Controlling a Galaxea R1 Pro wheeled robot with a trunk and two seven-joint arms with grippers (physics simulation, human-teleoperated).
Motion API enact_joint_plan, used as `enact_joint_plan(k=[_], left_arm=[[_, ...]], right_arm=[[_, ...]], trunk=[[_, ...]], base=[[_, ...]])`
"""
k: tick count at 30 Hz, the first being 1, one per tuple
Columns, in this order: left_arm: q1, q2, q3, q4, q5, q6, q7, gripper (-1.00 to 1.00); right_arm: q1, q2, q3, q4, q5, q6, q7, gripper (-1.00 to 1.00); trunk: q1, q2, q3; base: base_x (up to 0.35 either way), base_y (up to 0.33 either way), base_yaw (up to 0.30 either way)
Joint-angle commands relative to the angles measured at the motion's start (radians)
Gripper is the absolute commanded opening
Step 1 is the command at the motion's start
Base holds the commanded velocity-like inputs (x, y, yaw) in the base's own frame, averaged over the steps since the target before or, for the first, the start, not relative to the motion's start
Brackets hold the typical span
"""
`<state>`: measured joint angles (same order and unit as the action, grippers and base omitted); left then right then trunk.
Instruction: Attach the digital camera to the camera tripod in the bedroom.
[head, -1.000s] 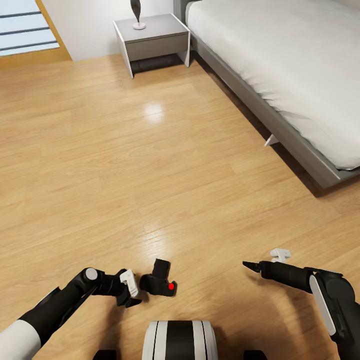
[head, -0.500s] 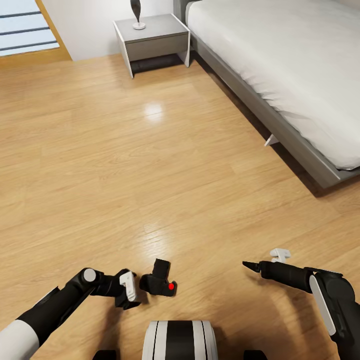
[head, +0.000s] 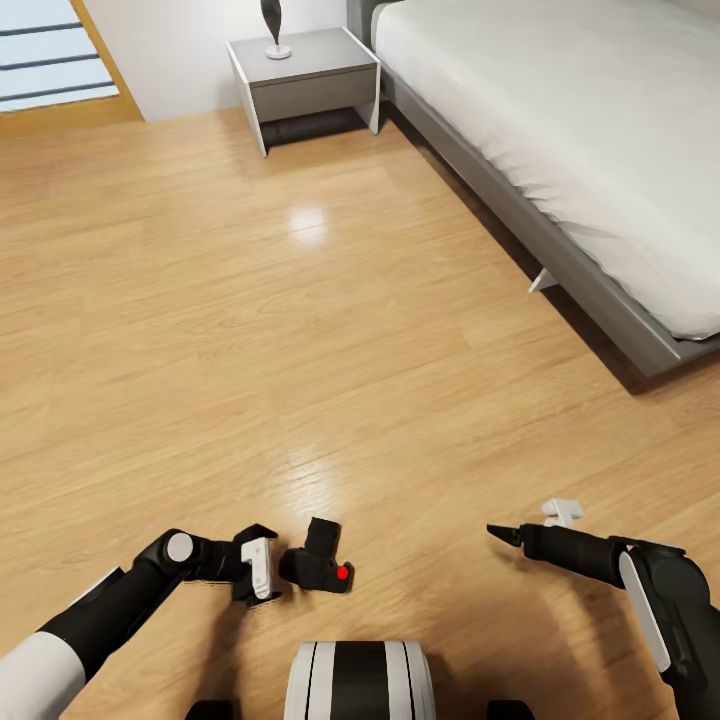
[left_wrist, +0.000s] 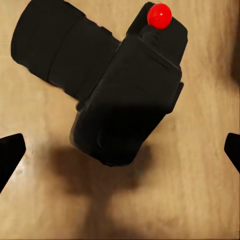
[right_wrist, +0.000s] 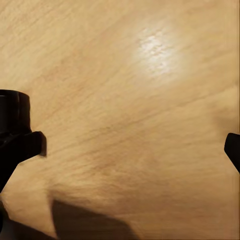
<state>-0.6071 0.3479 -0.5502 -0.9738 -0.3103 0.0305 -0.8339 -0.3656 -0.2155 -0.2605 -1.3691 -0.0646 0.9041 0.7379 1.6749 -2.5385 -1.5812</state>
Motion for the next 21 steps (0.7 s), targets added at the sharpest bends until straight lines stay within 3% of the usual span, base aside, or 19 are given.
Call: enact_joint_plan(k=[1,6,12,21], left_arm=[[-0.006,-0.005,0.004,0.004,-0.009,-0.003,0.004,1.0],[-0.034,-0.033,0.032,0.032,-0.036,-0.03,0.032,1.0],[-0.062,0.001,-0.002,0.043,-0.07,-0.008,-0.002,1.0],[-0.068,0.052,0.004,0.019,-0.121,0.019,-0.026,1.0]], right_arm=[[0.0,0.0,-0.001,0.0,-0.003,0.008,-0.001,1.0],[0.0,0.004,0.0,0.0,-0.005,0.008,0.0,1.0],[0.0,0.008,0.002,0.001,0.009,0.006,0.001,1.0],[0.001,0.008,0.003,0.001,0.014,0.002,0.0,1.0]], trunk=[[0.0,0.0,-0.001],[0.0,0.0,-0.001],[0.0,0.0,-0.001],[0.0,0.0,-0.001]], base=[[0.0,0.0,0.0],[0.0,0.0,0.0],[0.0,0.0,0.0],[0.0,0.0,0.0]])
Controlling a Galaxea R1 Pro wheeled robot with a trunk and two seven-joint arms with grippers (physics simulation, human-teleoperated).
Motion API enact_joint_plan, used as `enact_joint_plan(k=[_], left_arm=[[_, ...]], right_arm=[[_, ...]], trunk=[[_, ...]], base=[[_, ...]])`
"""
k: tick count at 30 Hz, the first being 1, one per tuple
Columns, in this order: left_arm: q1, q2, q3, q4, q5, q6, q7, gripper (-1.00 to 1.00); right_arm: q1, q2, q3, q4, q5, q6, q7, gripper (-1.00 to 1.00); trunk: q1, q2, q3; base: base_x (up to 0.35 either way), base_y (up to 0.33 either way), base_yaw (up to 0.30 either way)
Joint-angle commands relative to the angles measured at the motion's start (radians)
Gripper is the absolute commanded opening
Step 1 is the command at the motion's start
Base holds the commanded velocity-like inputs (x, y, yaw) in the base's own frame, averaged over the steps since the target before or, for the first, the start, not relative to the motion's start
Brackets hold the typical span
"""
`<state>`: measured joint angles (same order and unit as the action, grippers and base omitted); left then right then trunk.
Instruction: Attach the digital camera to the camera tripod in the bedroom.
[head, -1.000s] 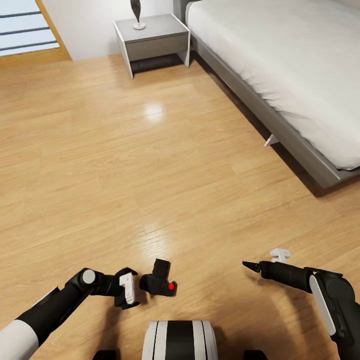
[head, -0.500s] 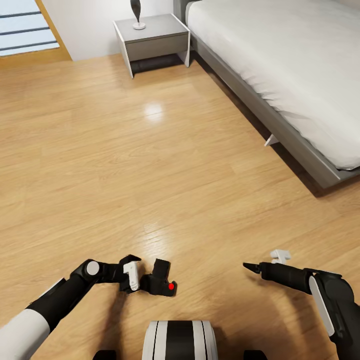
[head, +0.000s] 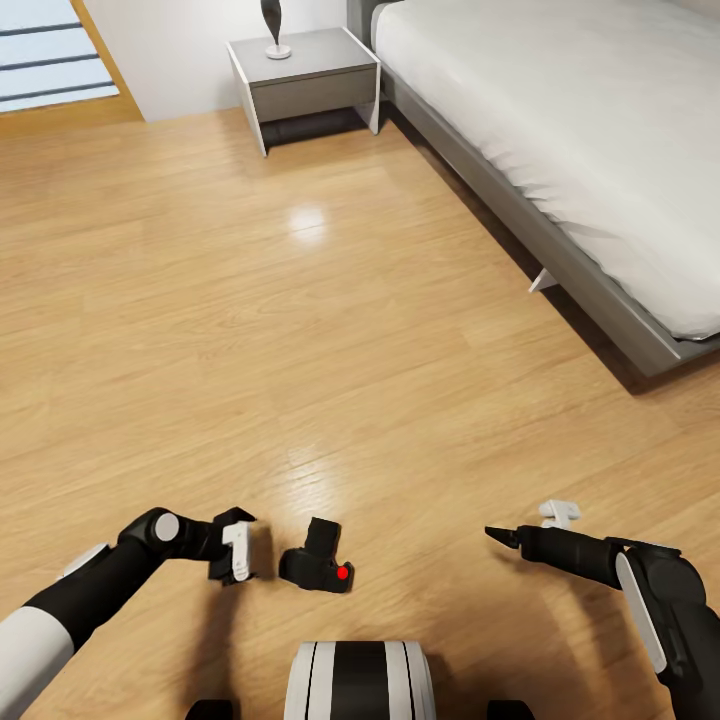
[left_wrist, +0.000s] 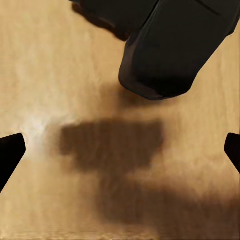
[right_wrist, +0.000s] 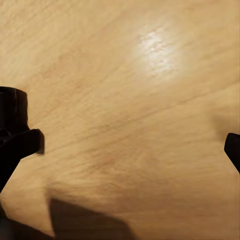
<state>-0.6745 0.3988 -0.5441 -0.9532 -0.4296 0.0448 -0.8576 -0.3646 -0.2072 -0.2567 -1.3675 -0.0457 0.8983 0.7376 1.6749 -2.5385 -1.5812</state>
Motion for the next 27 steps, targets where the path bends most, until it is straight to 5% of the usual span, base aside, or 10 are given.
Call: enact_joint_plan(k=[1,17,27], left_arm=[[-0.004,0.001,-0.001,0.004,-0.008,-0.001,-0.002,1.0],[-0.028,-0.013,0.005,0.094,-0.039,-0.091,-0.009,1.0],[-0.075,-0.059,0.003,0.15,-0.064,-0.146,-0.01,1.0]], right_arm=[[0.0,0.0,-0.001,-0.001,-0.005,0.007,0.0,1.0],[0.0,0.001,0.001,0.001,-0.005,0.004,-0.004,1.0],[0.0,0.0,0.0,0.001,-0.007,0.004,-0.005,1.0]], trunk=[[0.0,0.0,-0.001],[0.0,0.0,-0.001],[0.0,0.0,-0.001]], base=[[0.0,0.0,0.0],[0.0,0.0,0.0],[0.0,0.0,0.0]])
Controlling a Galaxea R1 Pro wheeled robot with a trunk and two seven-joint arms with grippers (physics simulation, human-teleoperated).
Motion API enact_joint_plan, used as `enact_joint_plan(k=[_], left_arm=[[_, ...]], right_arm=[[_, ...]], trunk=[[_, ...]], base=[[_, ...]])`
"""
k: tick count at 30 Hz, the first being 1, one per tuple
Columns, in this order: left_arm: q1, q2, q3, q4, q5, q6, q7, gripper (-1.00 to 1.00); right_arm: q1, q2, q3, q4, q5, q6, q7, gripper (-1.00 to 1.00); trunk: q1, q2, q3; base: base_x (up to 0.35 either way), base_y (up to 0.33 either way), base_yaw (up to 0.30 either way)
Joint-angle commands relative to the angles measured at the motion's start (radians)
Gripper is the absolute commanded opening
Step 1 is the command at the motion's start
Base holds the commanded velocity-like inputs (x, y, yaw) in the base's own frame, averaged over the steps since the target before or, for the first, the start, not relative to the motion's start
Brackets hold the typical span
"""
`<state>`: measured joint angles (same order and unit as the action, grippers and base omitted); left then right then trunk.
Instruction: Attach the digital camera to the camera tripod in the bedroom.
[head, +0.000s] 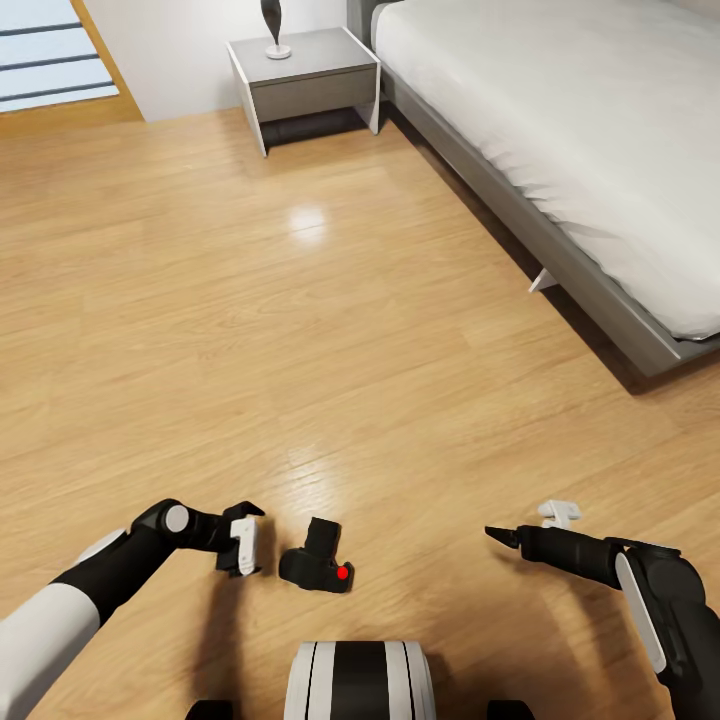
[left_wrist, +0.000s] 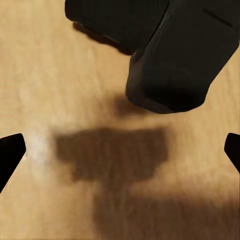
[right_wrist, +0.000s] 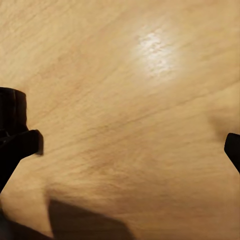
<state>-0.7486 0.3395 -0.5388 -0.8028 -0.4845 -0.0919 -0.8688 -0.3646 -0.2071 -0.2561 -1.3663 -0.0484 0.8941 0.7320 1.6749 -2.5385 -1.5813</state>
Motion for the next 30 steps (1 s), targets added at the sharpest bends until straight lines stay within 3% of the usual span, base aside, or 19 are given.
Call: enact_joint_plan(k=[1,3,4,22,30], left_arm=[[-0.006,-0.005,-0.003,0.005,-0.014,-0.015,0.0,1.0],[-0.018,-0.016,-0.003,0.016,-0.015,-0.027,0.0,1.0],[-0.049,-0.048,-0.003,0.171,-0.015,-0.108,0.0,1.0],[-0.055,-0.062,-0.003,0.204,-0.018,-0.13,-0.001,1.0],[-0.055,-0.083,-0.005,0.241,-0.019,-0.132,0.0,1.0]], right_arm=[[0.0,0.0,-0.001,0.0,-0.005,0.008,0.001,1.0],[0.0,0.0,-0.001,0.0,-0.005,0.008,0.001,1.0],[0.0,0.0,-0.001,0.0,-0.005,0.008,0.001,1.0],[0.0,0.0,-0.001,0.0,-0.007,0.008,0.001,1.0],[0.0,0.0,0.001,0.0,-0.007,0.008,0.001,1.0]], trunk=[[0.0,0.0,-0.001],[0.0,0.0,-0.001],[0.0,0.0,-0.001],[0.0,0.0,-0.001],[0.0,0.0,-0.001]], base=[[0.0,0.0,0.0],[0.0,0.0,0.0],[0.0,0.0,0.0],[0.0,0.0,0.0],[0.0,0.0,0.0]])
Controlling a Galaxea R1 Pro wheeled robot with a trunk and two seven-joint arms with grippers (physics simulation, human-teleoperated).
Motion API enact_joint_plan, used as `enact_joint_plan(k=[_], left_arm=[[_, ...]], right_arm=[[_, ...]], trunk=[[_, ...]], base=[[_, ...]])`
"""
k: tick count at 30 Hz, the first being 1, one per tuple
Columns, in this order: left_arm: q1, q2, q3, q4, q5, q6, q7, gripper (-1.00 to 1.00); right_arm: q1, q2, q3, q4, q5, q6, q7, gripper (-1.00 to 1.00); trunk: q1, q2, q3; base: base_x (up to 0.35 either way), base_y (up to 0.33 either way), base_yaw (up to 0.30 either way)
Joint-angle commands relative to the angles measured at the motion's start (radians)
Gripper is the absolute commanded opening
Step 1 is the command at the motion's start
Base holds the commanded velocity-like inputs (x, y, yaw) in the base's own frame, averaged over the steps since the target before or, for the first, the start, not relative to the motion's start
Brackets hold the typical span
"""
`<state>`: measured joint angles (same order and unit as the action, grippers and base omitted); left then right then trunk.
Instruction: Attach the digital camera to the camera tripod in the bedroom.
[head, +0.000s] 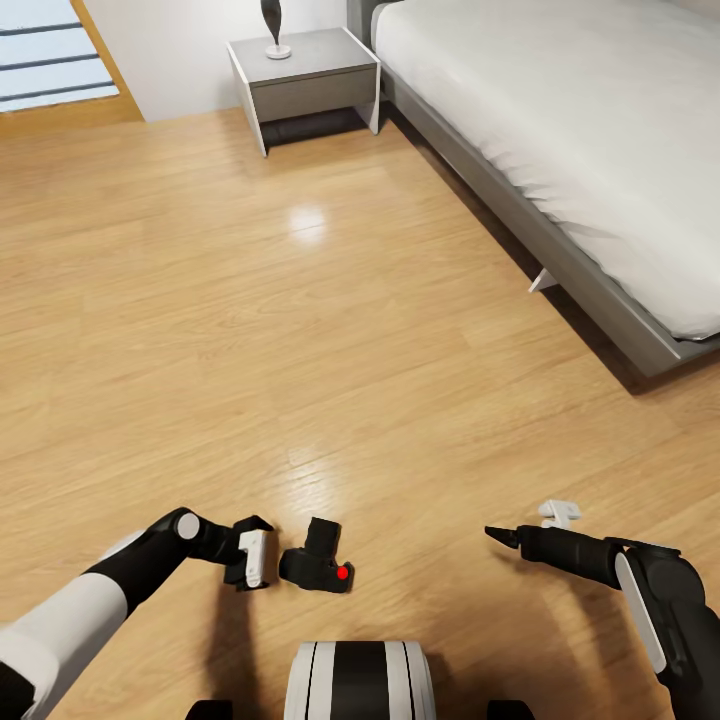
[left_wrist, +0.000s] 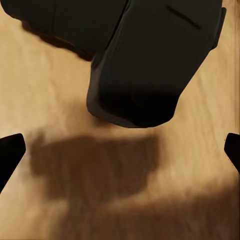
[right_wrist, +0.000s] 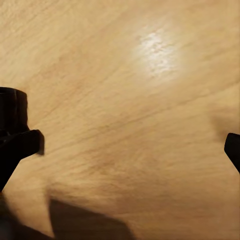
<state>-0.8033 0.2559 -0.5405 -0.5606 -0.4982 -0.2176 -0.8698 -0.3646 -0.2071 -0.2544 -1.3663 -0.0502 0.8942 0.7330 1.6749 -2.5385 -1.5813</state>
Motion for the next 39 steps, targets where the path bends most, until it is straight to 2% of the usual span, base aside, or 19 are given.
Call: enact_joint_plan(k=[1,6,17,20,24,25,26,30,39], left_arm=[[0.0,-0.004,-0.003,0.004,-0.006,-0.006,0.001,1.0],[0.0,-0.023,-0.005,0.021,-0.006,-0.006,0.001,1.0],[0.0,-0.048,-0.005,0.03,-0.015,-0.006,0.008,1.0],[0.0,-0.058,-0.005,0.034,-0.035,-0.006,0.009,1.0],[0.0,-0.07,-0.005,0.042,-0.079,-0.006,0.011,1.0],[0.0,-0.07,-0.005,0.042,-0.079,-0.006,0.011,1.0],[0.0,-0.077,-0.005,0.045,-0.102,-0.005,0.012,1.0],[0.0,-0.086,-0.004,0.048,-0.139,-0.005,0.013,1.0],[0.0,-0.092,-0.004,0.05,-0.166,-0.005,0.022,1.0]], right_arm=[[0.0,0.0,-0.001,0.0,-0.005,0.008,0.0,1.0],[0.0,0.0,0.0,0.0,-0.005,0.008,0.0,1.0],[0.0,0.0,0.0,0.0,-0.005,0.008,0.001,1.0],[0.0,0.0,0.0,0.0,-0.005,0.008,0.001,1.0],[0.0,0.0,-0.001,0.0,-0.005,0.008,0.002,1.0],[0.0,0.0,0.0,0.0,-0.005,0.008,0.002,1.0],[0.0,0.0,-0.001,0.0,-0.005,0.008,0.002,1.0],[0.0,0.0,-0.001,0.0,-0.004,0.009,0.002,1.0],[0.0,0.0,-0.002,0.0,-0.004,0.009,0.003,1.0]], trunk=[[0.0,0.0,-0.001],[0.0,0.0,-0.001],[0.0,0.0,-0.001],[0.0,0.0,-0.001],[0.0,0.0,-0.001],[0.0,0.0,-0.001],[0.0,0.0,-0.001],[0.0,0.0,-0.001],[0.0,0.0,-0.001]], base=[[0.0,0.0,0.0],[0.0,0.0,0.0],[0.0,0.0,0.0],[0.0,0.0,0.0],[0.0,0.0,0.0],[0.0,0.0,0.0],[0.0,0.0,0.0],[0.0,0.0,0.0],[0.0,0.0,0.0]])
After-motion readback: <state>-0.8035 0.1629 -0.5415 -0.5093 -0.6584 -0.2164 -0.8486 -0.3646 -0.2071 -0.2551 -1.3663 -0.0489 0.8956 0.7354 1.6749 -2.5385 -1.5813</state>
